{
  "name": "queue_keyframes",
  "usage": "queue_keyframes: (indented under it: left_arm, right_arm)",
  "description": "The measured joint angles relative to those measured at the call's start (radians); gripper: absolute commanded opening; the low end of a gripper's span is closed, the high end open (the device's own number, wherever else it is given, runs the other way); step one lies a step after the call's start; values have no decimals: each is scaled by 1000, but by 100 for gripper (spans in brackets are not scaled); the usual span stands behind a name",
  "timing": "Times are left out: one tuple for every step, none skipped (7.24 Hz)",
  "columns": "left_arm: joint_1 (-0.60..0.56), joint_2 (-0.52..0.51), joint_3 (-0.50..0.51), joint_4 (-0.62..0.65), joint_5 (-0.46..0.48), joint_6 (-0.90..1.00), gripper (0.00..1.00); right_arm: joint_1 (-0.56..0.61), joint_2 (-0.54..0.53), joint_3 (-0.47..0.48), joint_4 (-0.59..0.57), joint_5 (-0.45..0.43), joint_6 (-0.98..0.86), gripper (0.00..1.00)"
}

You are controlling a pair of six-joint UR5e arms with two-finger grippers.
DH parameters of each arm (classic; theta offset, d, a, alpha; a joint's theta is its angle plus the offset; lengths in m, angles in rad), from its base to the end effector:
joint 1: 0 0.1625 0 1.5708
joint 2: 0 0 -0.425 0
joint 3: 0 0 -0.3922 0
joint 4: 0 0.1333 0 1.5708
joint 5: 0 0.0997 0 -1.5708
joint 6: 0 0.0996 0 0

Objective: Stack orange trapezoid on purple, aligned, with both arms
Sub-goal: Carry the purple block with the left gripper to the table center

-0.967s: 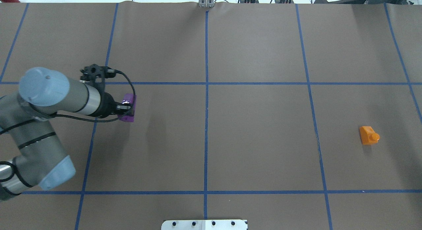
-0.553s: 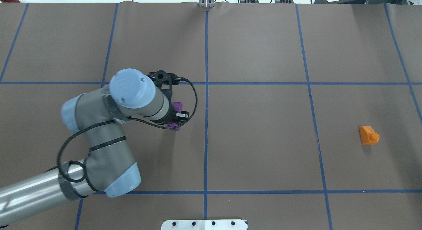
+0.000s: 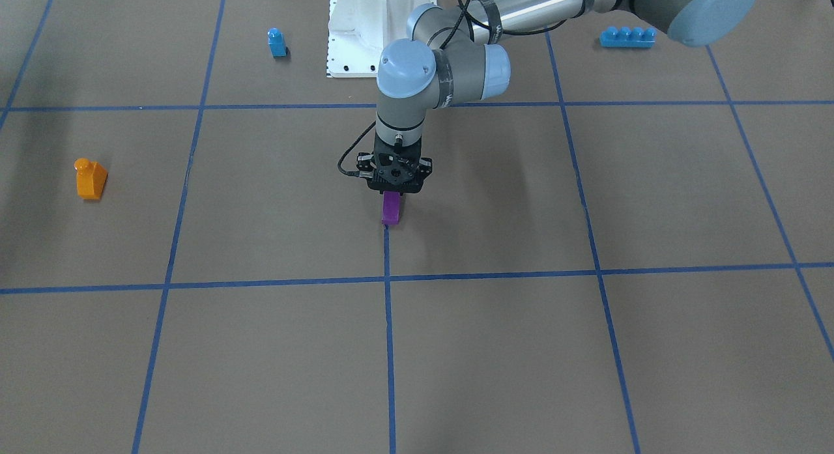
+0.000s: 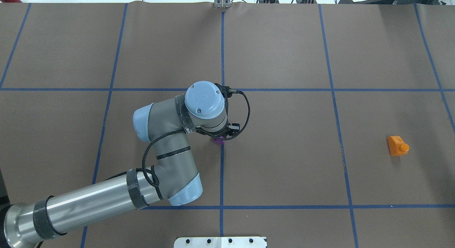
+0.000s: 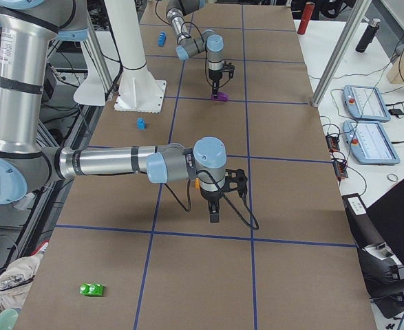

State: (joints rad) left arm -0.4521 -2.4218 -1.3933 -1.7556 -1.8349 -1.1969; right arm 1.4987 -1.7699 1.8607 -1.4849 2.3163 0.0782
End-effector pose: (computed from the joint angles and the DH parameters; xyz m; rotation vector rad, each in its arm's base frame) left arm 0.6404 -0.4303 0.1855 0.1155 0.8804 0.0403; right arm 0.0355 -0.4212 0.5981 0.1121 -0.7540 -0.0601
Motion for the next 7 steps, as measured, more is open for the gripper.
queue_keyframes:
  left_arm:
    - [2, -6, 14, -5, 1, -2, 4]
    - [4, -8, 20, -6, 0, -3, 29]
    - [4, -9, 22, -7, 0, -4, 61]
    - [5, -9, 23, -7, 0, -4, 100]
    - [7, -8, 24, -5, -1, -3, 100]
    - [6, -9, 22, -3, 0, -3, 100]
    - [4, -9, 21, 0, 0, -2, 100]
  right_arm:
    - [0, 1, 0, 0, 0, 0, 100]
    - [0, 2, 0, 0, 0, 0, 100]
    - [0, 2, 0, 0, 0, 0, 100]
    - [0, 3, 0, 0, 0, 0, 100]
    - [0, 3, 0, 0, 0, 0, 100]
    - [0, 3, -1, -1, 0, 0, 100]
    - [0, 3, -1, -1, 0, 0, 100]
